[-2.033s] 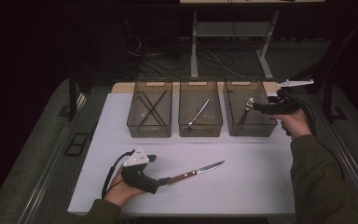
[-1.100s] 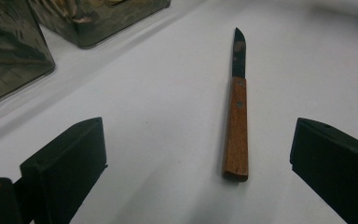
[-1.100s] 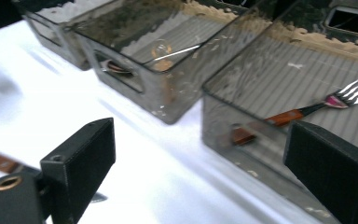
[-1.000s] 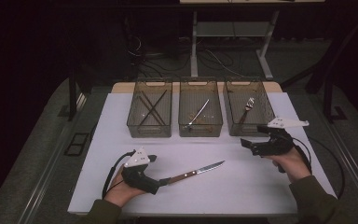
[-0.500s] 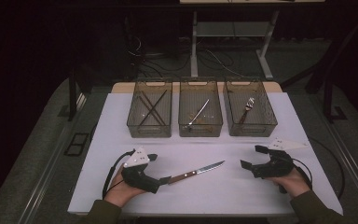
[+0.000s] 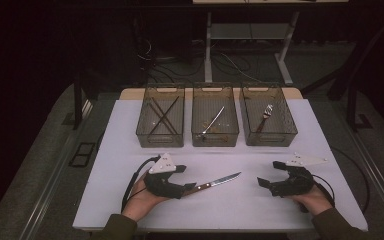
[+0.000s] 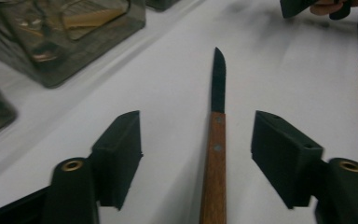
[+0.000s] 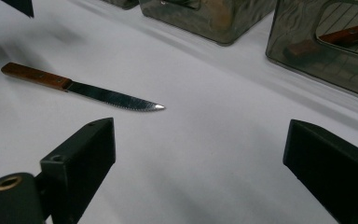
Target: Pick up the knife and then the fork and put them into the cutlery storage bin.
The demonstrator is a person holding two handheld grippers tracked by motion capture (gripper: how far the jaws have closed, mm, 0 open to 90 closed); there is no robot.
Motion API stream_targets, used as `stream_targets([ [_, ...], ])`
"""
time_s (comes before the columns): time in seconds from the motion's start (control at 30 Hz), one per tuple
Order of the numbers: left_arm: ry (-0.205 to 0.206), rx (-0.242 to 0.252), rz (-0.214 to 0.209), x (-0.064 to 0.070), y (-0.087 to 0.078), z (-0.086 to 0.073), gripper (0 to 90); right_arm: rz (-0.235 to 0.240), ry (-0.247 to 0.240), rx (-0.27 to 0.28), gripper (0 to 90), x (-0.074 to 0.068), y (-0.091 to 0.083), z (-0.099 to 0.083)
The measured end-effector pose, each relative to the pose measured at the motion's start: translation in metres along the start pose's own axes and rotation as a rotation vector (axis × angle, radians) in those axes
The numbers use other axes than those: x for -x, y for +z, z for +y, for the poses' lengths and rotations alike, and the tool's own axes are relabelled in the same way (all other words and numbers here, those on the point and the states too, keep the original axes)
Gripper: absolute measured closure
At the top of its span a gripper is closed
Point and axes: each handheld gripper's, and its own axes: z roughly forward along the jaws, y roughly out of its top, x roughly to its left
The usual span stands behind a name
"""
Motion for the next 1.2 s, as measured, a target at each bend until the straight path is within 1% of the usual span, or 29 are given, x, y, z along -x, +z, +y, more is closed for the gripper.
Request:
stream_targets([
  [0.2, 0.045, -0.07, -0.034, 0.005, 0.026, 0.009, 48.8, -0.001, 0.0, 0.003, 9.0, 0.0, 0.0, 0.0],
  [0.27, 0.052, -0.086, -0.049, 0.006, 0.033, 0.012, 53.7, 0.001, -0.003, 0.004, 9.0, 0.0, 0.0, 0.0],
  [0.3, 0.042, -0.086, -0.051, 0.007, 0.037, 0.012, 55.4, 0.001, -0.002, 0.005, 9.0, 0.0, 0.0, 0.0],
  [0.37, 0.047, -0.104, -0.053, 0.007, 0.043, 0.014, 58.4, 0.001, -0.001, 0.006, 9.0, 0.0, -0.001, 0.001],
  [0.4, 0.039, -0.106, -0.054, 0.007, 0.045, 0.015, 59.2, 0.001, 0.0, 0.006, 9.1, 0.0, -0.001, 0.001],
  [0.5, 0.039, -0.112, -0.056, 0.005, 0.05, 0.017, 63.1, 0.002, 0.0, 0.006, 9.0, 0.0, -0.001, 0.001],
  [0.57, 0.025, -0.122, -0.068, 0.005, 0.054, 0.018, 65.5, 0.003, -0.001, 0.006, 9.1, 0.0, -0.001, 0.001],
  [0.6, 0.035, -0.136, -0.071, 0.005, 0.056, 0.018, 66.8, 0.003, -0.001, 0.007, 9.1, 0.0, -0.001, 0.001],
  [0.63, 0.029, -0.134, -0.072, 0.006, 0.058, 0.018, 67.5, 0.003, -0.001, 0.007, 9.1, 0.0, -0.001, 0.001],
  [0.73, 0.045, -0.159, -0.075, 0.007, 0.064, 0.019, 68.9, 0.005, -0.001, 0.008, 9.1, 0.0, -0.001, 0.001],
  [0.77, 0.053, -0.169, -0.073, 0.008, 0.066, 0.019, 69.0, 0.004, -0.003, 0.007, 9.1, 0.0, -0.001, 0.001],
  [0.8, 0.075, -0.189, -0.073, 0.007, 0.067, 0.019, 69.5, 0.003, -0.003, 0.006, 9.1, 0.0, 0.0, 0.001],
  [0.83, 0.07, -0.182, -0.072, 0.008, 0.069, 0.018, 70.8, 0.003, -0.003, 0.005, 9.1, 0.0, 0.0, 0.001],
  [0.9, 0.09, -0.206, -0.074, 0.008, 0.068, 0.018, 71.6, 0.003, -0.003, 0.006, 9.1, 0.0, -0.001, 0.001],
  [1.03, 0.091, -0.205, -0.068, 0.009, 0.068, 0.017, 73.4, 0.005, -0.001, 0.007, 9.1, 0.0, -0.001, 0.001],
  [1.07, 0.079, -0.191, -0.063, 0.01, 0.069, 0.016, 73.5, 0.004, -0.001, 0.007, 9.1, 0.0, -0.001, 0.001],
  [1.13, 0.107, -0.208, -0.065, 0.009, 0.068, 0.016, 74.1, 0.005, 0.001, 0.008, 9.0, 0.0, -0.002, 0.001],
  [1.2, 0.107, -0.204, -0.064, 0.009, 0.068, 0.016, 74.8, 0.006, -0.001, 0.009, 9.1, 0.0, -0.002, 0.001],
])
